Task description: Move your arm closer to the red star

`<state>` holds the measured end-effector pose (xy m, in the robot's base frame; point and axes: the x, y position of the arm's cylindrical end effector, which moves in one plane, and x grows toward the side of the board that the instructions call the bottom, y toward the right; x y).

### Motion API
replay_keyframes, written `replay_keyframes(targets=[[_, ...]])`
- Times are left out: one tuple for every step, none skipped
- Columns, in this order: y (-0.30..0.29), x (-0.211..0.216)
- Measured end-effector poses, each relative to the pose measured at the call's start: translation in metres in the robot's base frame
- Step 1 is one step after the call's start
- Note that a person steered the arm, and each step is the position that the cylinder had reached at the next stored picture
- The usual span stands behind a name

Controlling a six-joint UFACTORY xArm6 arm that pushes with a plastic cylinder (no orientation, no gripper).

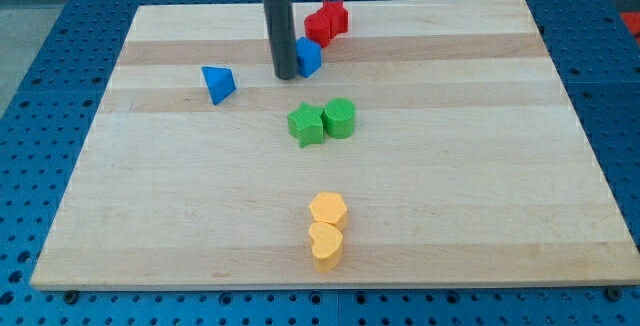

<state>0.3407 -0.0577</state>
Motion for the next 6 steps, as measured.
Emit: replay_keyframes(targets=[[-0.005, 0.006], [-0.028, 0.015], [-0.055, -0.012], [-0.054, -0.083], [-0.044, -0.143], [-0.041, -0.148]])
